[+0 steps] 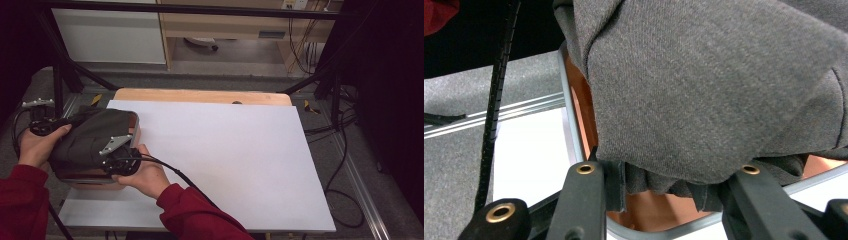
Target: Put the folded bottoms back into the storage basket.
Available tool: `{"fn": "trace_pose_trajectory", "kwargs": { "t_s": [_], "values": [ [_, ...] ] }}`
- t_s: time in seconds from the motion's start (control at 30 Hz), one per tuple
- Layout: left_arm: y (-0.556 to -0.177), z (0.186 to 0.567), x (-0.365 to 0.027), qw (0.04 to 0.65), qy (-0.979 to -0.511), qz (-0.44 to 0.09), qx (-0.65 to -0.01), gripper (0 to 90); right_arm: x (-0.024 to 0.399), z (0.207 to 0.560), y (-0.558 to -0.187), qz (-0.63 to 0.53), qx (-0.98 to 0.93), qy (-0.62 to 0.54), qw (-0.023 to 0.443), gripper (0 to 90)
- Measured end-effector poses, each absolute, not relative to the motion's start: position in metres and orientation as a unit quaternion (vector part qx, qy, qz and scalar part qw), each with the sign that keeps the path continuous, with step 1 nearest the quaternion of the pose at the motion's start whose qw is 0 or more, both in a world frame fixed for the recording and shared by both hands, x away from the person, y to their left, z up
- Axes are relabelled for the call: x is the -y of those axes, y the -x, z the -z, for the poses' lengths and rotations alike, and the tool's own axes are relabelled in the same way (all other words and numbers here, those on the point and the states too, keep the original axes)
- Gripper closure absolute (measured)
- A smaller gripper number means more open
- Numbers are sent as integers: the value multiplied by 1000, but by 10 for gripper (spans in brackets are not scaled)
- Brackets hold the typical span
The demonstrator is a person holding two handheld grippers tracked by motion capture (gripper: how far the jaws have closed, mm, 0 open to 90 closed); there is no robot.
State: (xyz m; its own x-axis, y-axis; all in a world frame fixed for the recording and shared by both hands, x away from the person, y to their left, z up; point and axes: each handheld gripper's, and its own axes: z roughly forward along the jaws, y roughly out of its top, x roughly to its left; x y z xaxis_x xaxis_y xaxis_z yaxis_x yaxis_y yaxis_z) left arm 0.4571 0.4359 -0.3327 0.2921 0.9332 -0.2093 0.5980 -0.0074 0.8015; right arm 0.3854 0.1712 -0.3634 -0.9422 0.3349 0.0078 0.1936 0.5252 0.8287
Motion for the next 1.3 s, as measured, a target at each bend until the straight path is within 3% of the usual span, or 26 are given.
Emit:
{"fn": "trace_pose_trajectory", "kwargs": {
  "t_s": [1.3],
  "values": [
    [-456, 344, -438, 415, -688, -198, -561, 780, -177, 371, -384, -451, -876, -158, 66, 645]
  ]
}}
